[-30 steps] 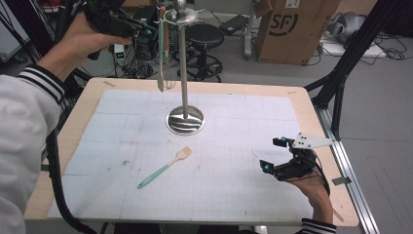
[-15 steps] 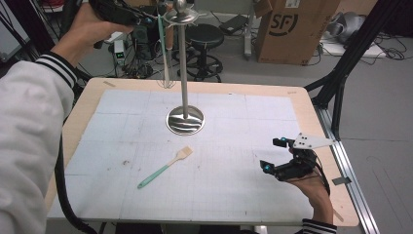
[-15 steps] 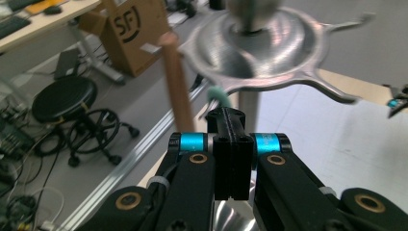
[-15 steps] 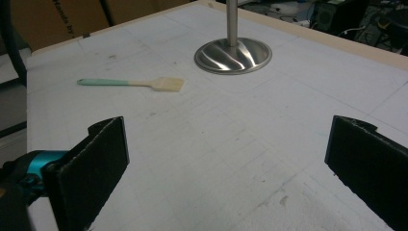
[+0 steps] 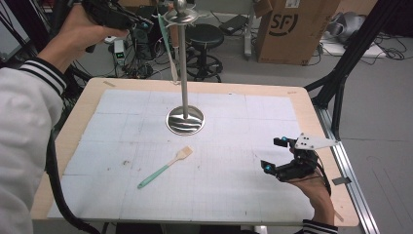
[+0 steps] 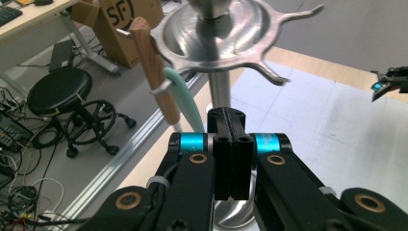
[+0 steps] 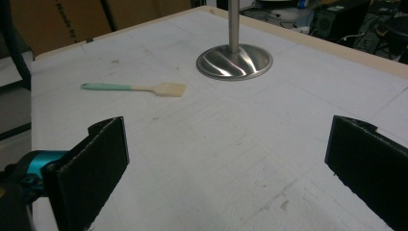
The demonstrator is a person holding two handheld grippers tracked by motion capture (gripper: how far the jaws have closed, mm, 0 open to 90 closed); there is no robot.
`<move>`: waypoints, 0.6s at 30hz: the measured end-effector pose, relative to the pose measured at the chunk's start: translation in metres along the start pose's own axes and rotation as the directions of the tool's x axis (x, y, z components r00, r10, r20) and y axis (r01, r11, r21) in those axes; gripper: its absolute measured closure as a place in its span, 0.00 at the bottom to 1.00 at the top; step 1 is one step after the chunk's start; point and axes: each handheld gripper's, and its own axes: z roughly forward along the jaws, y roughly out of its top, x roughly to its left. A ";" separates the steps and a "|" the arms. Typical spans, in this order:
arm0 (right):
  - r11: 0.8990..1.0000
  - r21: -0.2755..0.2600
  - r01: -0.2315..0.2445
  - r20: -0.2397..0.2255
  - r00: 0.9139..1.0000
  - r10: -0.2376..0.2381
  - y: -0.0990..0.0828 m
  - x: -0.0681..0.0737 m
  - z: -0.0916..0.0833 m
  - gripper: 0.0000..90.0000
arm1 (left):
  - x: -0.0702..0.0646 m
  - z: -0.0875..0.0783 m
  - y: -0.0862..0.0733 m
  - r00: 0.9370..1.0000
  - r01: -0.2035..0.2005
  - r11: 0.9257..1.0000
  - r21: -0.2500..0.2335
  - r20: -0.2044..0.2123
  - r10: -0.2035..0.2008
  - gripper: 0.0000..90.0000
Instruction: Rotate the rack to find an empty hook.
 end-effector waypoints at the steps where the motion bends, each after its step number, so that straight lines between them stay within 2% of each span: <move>1: 1.000 0.000 0.001 -0.001 1.000 -0.001 0.000 0.000 0.000 0.00 | -0.003 -0.002 -0.001 1.000 0.002 1.000 -0.002 0.001 -0.002 1.00; 9: 1.000 0.006 -0.004 -0.005 1.000 0.004 -0.003 0.000 0.000 0.00 | -0.026 -0.013 -0.002 1.000 -0.012 1.000 -0.020 0.024 0.013 1.00; 18: 1.000 0.001 0.004 -0.017 1.000 -0.004 0.000 0.003 0.002 0.00 | -0.045 -0.009 0.004 0.998 -0.031 0.999 -0.038 0.060 0.034 1.00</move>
